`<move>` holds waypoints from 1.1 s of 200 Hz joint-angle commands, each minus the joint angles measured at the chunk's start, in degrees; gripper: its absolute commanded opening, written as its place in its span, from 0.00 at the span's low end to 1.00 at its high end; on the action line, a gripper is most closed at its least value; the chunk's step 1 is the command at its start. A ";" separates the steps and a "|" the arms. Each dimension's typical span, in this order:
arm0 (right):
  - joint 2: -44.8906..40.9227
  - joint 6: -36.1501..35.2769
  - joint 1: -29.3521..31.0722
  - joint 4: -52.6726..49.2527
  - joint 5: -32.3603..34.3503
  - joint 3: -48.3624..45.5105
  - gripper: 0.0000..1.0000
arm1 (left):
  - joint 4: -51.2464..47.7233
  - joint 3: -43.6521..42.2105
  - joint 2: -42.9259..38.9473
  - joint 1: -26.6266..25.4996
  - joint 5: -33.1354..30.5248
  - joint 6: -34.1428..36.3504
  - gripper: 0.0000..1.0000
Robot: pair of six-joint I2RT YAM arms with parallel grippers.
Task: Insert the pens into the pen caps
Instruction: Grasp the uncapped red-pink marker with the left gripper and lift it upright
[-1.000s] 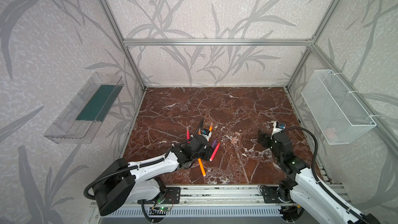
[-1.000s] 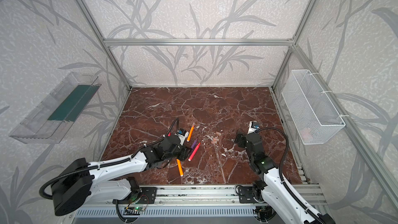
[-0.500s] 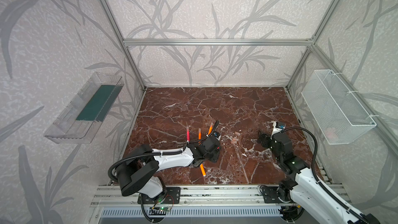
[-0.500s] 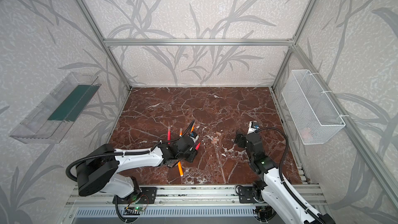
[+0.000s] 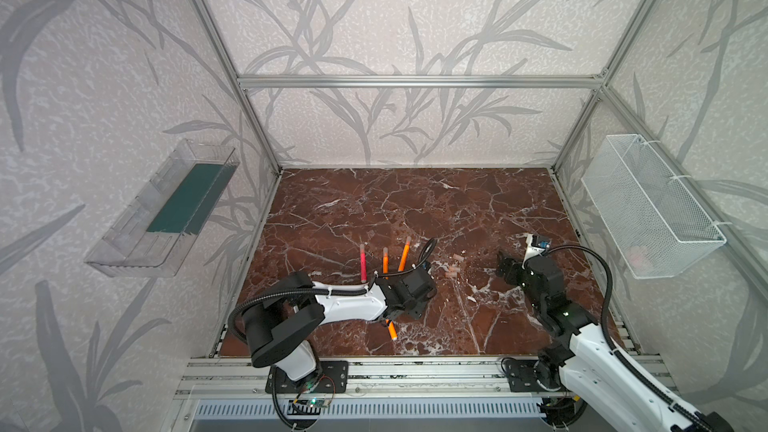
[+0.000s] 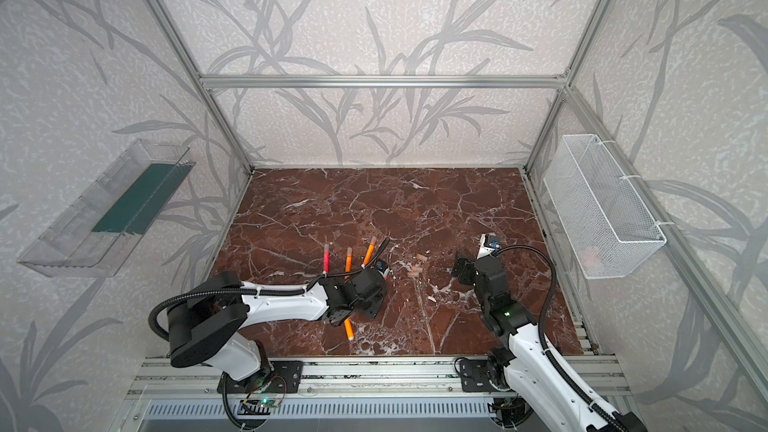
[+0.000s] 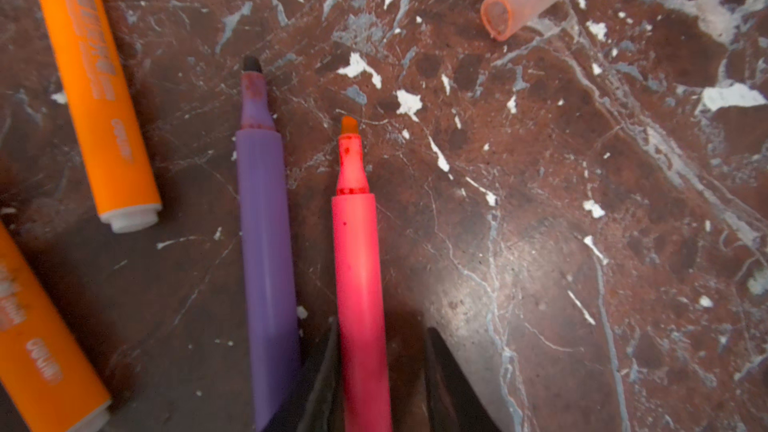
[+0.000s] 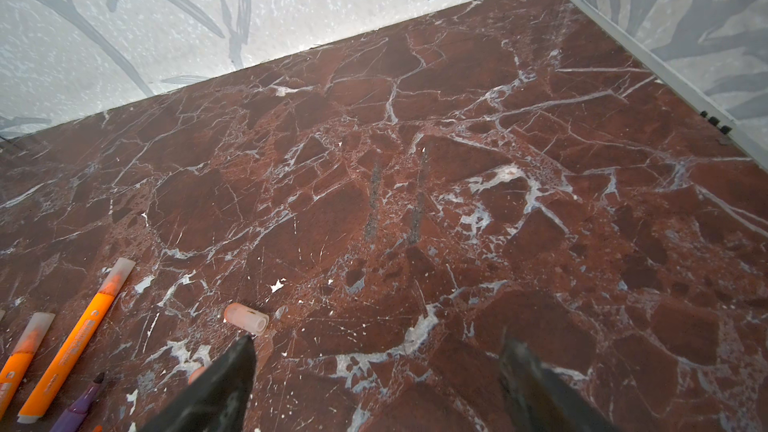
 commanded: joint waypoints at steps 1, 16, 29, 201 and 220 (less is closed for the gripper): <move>-0.41 -0.85 -0.08 0.82 -0.17 -0.16 0.90 | -5.15 0.61 0.39 -0.81 -1.70 -0.93 0.34; -0.43 -0.82 -0.08 0.79 -0.21 -0.23 0.90 | -6.35 0.28 -0.64 -1.36 -2.59 -1.23 0.34; -0.42 -0.83 -0.10 0.72 -0.12 -0.23 0.90 | -7.04 -0.05 -1.58 -1.78 -3.26 -1.43 0.34; -10.94 8.54 1.14 -9.47 -15.45 7.38 0.84 | -13.43 15.97 -8.57 0.68 -10.42 6.80 0.00; -10.98 12.35 5.04 -3.50 -20.06 5.74 0.83 | -5.35 13.15 -12.12 0.69 -6.98 9.80 0.00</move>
